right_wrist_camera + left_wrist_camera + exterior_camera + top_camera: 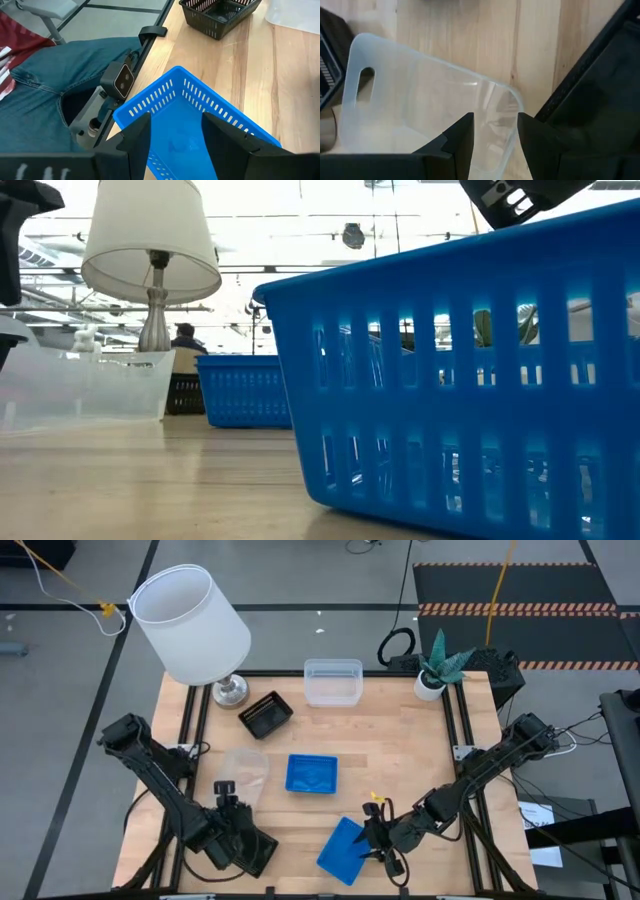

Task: Stack baskets by color
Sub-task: Stack the bottom transparent bin on the top transparent bin

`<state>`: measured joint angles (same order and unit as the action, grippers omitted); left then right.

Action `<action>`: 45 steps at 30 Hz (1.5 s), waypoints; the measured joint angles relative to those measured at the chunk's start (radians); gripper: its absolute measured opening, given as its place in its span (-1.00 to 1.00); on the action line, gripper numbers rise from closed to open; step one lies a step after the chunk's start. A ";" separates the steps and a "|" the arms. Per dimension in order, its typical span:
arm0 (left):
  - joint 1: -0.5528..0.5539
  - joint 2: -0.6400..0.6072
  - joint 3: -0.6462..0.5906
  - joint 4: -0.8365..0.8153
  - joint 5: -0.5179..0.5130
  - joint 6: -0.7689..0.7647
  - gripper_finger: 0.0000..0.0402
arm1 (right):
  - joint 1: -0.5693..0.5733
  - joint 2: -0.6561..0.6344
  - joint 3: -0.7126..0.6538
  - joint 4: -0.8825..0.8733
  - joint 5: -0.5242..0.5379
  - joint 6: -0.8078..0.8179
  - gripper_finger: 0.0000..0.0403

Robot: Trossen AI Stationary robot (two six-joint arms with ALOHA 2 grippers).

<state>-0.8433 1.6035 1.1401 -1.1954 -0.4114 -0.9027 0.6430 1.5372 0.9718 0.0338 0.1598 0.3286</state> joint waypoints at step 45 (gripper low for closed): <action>0.001 -0.063 -0.053 0.217 0.027 -0.168 -0.23 | -0.002 0.000 0.000 0.004 0.031 -0.001 -0.17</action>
<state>-0.8426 1.5406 1.0866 -0.9782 -0.3847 -1.0708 0.6411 1.5372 0.9718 0.0376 0.1905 0.3278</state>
